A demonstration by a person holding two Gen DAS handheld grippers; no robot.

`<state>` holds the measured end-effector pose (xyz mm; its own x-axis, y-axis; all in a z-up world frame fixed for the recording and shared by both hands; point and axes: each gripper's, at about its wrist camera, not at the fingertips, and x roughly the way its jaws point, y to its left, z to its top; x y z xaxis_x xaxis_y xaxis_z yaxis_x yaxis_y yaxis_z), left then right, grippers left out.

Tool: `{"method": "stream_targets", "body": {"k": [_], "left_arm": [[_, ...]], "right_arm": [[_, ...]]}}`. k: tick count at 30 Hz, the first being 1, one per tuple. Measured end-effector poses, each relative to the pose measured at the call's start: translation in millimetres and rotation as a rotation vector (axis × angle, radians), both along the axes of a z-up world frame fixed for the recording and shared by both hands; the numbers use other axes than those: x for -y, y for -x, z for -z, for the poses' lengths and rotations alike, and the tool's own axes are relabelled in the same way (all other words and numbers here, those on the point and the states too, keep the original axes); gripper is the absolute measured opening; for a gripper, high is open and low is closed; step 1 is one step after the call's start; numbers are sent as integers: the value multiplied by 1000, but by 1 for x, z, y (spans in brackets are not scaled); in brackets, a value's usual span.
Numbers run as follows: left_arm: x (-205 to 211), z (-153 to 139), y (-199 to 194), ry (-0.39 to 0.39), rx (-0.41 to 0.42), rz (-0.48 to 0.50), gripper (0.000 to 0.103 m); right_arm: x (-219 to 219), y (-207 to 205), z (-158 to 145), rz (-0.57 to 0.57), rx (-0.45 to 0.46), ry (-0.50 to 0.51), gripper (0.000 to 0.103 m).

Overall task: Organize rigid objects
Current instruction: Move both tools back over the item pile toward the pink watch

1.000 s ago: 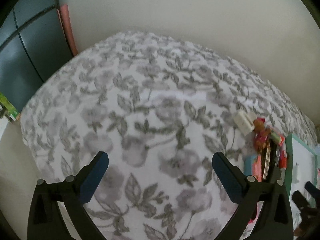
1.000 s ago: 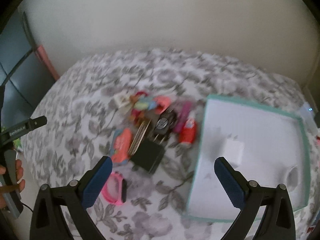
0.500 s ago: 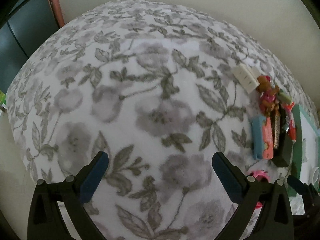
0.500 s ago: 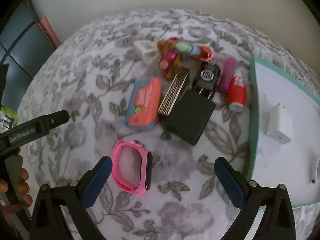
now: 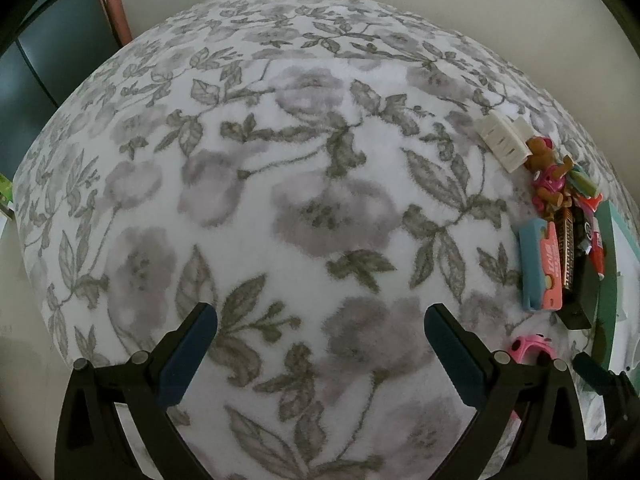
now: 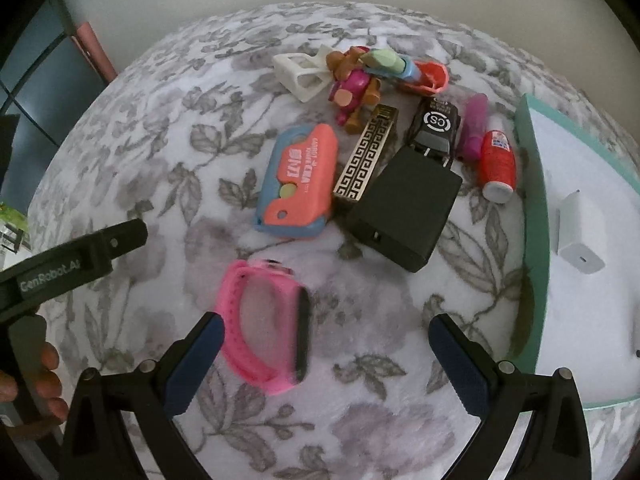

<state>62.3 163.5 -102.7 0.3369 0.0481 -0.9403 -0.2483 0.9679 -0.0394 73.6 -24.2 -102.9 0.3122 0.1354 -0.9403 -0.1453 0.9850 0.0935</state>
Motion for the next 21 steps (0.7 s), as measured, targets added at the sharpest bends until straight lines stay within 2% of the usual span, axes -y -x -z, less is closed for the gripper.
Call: {"method": "stream_targets", "body": {"k": [4, 8, 11, 15, 19, 21], "left_arm": [[1, -1, 0, 1, 0, 2, 103], [2, -1, -1, 2, -1, 10, 103], [6, -2, -3, 10, -2, 22, 103], [15, -4, -9, 27, -2, 45, 103], [30, -7, -17, 40, -5, 78, 103], [39, -8, -20, 45, -6, 98, 103]], "right_arm": [[-9, 2, -4, -38, 9, 7, 103], [-27, 5, 4, -87, 11, 68, 103], [-27, 4, 10, -74, 5, 103, 103], [-24, 2, 9, -50, 14, 95, 101], [-22, 0, 8, -37, 15, 94, 96], [-15, -3, 7, -28, 20, 88, 89]]}}
